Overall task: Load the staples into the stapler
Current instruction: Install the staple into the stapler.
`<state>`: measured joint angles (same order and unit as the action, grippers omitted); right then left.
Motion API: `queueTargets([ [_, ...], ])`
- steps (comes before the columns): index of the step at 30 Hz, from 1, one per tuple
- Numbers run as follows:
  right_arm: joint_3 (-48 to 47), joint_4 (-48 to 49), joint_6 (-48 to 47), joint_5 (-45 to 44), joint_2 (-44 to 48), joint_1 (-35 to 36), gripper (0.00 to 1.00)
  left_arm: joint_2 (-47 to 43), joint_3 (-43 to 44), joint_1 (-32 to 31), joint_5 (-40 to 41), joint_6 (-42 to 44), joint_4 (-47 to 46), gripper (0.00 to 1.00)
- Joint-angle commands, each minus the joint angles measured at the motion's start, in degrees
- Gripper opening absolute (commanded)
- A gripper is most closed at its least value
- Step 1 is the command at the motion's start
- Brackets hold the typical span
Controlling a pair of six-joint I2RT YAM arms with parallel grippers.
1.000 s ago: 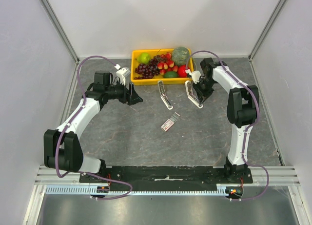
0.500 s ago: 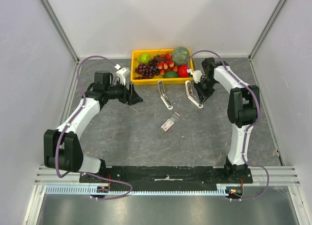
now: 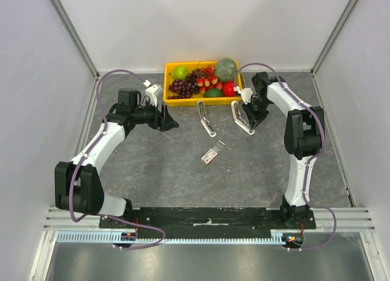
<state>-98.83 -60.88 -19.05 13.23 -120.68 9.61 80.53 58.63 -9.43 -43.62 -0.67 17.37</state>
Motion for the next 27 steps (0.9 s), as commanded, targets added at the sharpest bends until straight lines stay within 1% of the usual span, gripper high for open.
queueTargets([
  [1,-0.84,0.06,-0.11,-0.84,2.03,0.50,0.05,0.41,-0.10,0.29,-1.03,1.46,-2.16,0.76],
  [8,-0.93,0.24,-0.20,-1.63,1.85,0.68,0.10,0.42,-0.18,0.29,-1.03,1.37,-2.16,0.76],
  [19,-1.02,0.24,-0.20,-1.90,1.86,0.85,0.14,0.50,-0.18,0.29,-1.03,1.46,-2.25,0.76],
  [22,-0.93,0.24,-0.20,-1.90,1.85,1.03,0.17,0.50,-0.18,0.29,-1.03,1.46,-2.25,0.76],
  [27,-1.02,0.24,-0.20,-2.07,1.85,1.38,0.19,0.50,-0.18,0.29,-1.03,1.46,-2.25,0.76],
])
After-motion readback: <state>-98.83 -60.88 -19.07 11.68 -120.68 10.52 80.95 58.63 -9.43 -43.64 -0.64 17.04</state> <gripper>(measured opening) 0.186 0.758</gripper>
